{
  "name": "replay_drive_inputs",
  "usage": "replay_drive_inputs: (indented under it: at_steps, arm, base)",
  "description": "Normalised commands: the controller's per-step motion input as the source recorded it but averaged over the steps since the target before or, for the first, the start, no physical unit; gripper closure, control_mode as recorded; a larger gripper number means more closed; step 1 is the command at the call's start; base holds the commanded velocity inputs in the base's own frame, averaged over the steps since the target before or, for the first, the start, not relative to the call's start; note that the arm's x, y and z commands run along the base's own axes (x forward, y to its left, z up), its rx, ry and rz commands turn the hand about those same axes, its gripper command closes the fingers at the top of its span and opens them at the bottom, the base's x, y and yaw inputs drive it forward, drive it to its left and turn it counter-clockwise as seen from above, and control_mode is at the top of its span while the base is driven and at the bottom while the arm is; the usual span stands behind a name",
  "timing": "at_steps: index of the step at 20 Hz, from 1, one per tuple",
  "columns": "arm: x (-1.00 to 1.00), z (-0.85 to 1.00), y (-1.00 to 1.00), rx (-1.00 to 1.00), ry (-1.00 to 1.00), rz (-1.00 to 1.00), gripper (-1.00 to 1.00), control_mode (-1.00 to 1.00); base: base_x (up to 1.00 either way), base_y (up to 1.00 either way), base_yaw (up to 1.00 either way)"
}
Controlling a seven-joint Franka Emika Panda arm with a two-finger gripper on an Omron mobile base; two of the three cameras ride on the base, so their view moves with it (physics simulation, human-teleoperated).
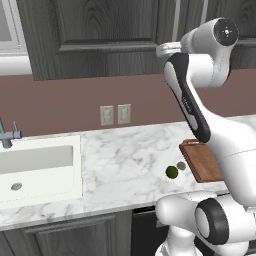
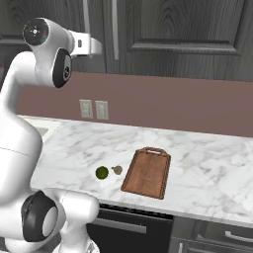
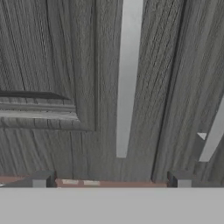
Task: Open the cabinet. Place the bowl and condiment on the counter. Then place the lime and garlic on the cutting board.
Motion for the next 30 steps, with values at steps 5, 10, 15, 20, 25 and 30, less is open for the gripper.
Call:
replay_drive_inputs:
  at_steps: [5,10,15,20,25,30]
  arm:
    - [0.26,0.00,0.00,0.00,0.00,0.00,-1.00,-1.00]
    - [0.22,0.00,-0.01,0.00,0.00,0.00,-1.00,-1.00]
    - [0.23,0.00,-0.02,0.00,0.00,0.00,-1.00,-1.00]
    - [0.20,0.00,-0.06,0.00,0.00,0.00,-1.00,-1.00]
    - [0.24,0.00,-0.07,0.00,0.00,0.00,-1.00,-1.00]
    - [0.25,-0.02,-0.02,0.00,0.00,0.00,-1.00,-1.00]
  base:
    - [0.00,0.00,0.00]
    - [0.00,0.00,0.00]
    - [0.00,0.00,0.00]
    - [0.00,0.00,0.00]
    - [0.00,0.00,0.00]
    - [0.00,0.00,0.00]
